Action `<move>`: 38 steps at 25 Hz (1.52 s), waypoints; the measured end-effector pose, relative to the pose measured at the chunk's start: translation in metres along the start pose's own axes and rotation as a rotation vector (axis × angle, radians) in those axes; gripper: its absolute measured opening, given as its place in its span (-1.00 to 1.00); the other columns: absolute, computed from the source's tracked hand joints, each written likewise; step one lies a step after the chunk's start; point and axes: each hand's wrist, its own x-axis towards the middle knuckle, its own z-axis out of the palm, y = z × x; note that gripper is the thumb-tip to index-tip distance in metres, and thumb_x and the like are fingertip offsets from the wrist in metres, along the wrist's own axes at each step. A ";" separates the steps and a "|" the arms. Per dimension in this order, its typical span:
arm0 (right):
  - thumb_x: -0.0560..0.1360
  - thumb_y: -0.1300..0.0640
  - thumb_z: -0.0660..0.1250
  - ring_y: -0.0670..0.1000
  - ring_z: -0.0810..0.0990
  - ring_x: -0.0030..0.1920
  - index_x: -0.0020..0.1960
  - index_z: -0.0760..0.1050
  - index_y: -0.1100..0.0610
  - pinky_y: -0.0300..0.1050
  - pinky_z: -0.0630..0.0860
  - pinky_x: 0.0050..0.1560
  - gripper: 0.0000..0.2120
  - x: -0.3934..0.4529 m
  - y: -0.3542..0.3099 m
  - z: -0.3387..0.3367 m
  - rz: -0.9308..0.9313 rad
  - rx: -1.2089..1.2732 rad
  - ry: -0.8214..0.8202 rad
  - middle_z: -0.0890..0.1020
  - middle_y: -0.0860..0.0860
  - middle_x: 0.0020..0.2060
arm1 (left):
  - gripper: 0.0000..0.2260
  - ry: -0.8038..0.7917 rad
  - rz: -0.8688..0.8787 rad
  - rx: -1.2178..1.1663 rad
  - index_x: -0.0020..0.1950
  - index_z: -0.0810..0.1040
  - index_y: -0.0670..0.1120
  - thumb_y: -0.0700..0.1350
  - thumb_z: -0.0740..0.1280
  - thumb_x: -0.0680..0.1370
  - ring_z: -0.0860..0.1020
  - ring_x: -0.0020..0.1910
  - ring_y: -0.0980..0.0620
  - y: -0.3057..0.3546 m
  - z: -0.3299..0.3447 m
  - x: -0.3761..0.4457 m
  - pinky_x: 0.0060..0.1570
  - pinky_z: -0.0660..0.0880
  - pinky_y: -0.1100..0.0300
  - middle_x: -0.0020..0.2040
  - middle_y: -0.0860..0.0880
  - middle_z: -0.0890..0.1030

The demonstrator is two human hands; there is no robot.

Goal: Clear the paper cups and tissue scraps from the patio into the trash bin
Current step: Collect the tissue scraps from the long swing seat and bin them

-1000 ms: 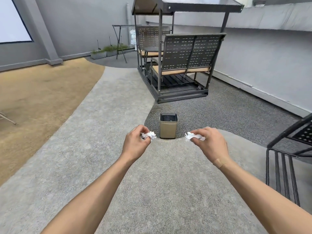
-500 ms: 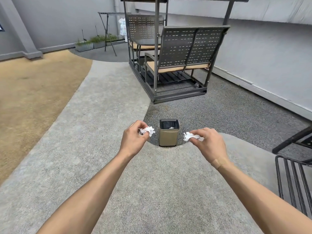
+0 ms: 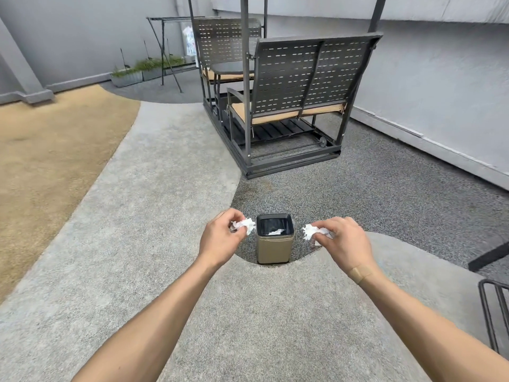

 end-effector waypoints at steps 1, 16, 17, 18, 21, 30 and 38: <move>0.44 -0.03 0.43 -0.05 0.43 -0.03 0.04 0.63 -0.12 -0.14 0.29 -0.15 -0.82 0.025 0.011 0.006 0.007 -0.004 -0.015 0.64 -0.13 -0.07 | -0.81 -0.009 -0.004 -0.001 -0.16 0.50 0.20 -0.10 0.43 0.46 0.59 -0.18 0.02 0.002 0.011 0.024 -0.15 0.53 0.03 -0.14 0.14 0.61; 0.44 -0.04 0.43 -0.15 0.39 -0.04 0.07 0.60 -0.21 -0.13 0.39 -0.11 -0.79 0.314 0.043 0.149 0.093 -0.016 -0.110 0.63 -0.18 -0.02 | -0.79 -0.120 -0.036 -0.027 -0.16 0.53 0.22 -0.11 0.44 0.46 0.59 -0.13 0.10 -0.070 0.065 0.337 -0.08 0.54 0.03 -0.13 0.20 0.61; 0.44 -0.04 0.43 -0.16 0.40 -0.05 0.07 0.60 -0.21 -0.14 0.38 -0.13 -0.78 0.330 0.043 0.157 0.117 -0.020 -0.117 0.63 -0.18 -0.02 | -0.80 -0.151 -0.031 -0.027 -0.15 0.54 0.20 -0.12 0.45 0.46 0.58 -0.12 0.12 -0.076 0.069 0.360 -0.07 0.54 0.05 -0.12 0.20 0.60; 0.44 -0.02 0.43 -0.16 0.42 -0.05 0.08 0.60 -0.20 -0.15 0.37 -0.14 -0.78 0.344 0.042 0.163 0.141 -0.016 -0.126 0.63 -0.17 -0.01 | -0.81 -0.187 -0.030 -0.032 -0.13 0.55 0.18 -0.12 0.44 0.47 0.58 -0.11 0.13 -0.082 0.073 0.380 -0.08 0.54 0.08 -0.09 0.18 0.60; 0.45 0.03 0.43 -0.15 0.50 -0.11 0.08 0.61 -0.14 -0.20 0.41 -0.13 -0.79 0.385 0.047 0.182 0.199 0.023 -0.127 0.64 -0.12 -0.01 | -0.81 -0.289 -0.029 -0.026 -0.11 0.54 0.18 -0.13 0.43 0.48 0.56 -0.18 0.08 -0.097 0.087 0.440 -0.21 0.45 0.15 -0.02 0.10 0.61; 0.45 0.21 0.43 -0.23 0.52 -0.23 0.06 0.63 -0.06 -0.27 0.52 -0.08 -0.75 0.428 0.098 0.260 0.387 0.073 -0.224 0.65 -0.05 0.04 | -0.84 -0.423 -0.165 0.054 0.01 0.54 0.09 -0.16 0.40 0.52 0.48 -0.39 0.01 -0.154 0.161 0.513 -0.40 0.45 0.13 -0.08 -0.05 0.60; 0.48 0.25 0.35 -0.27 0.52 -0.32 0.07 0.62 -0.09 -0.49 0.33 -0.49 -0.71 0.420 0.198 0.371 0.589 0.116 -0.456 0.62 -0.02 0.15 | -0.79 -0.532 -0.275 0.179 0.07 0.52 0.03 -0.22 0.40 0.52 0.55 -0.40 0.11 -0.247 0.268 0.515 -0.47 0.47 0.30 -0.08 0.01 0.65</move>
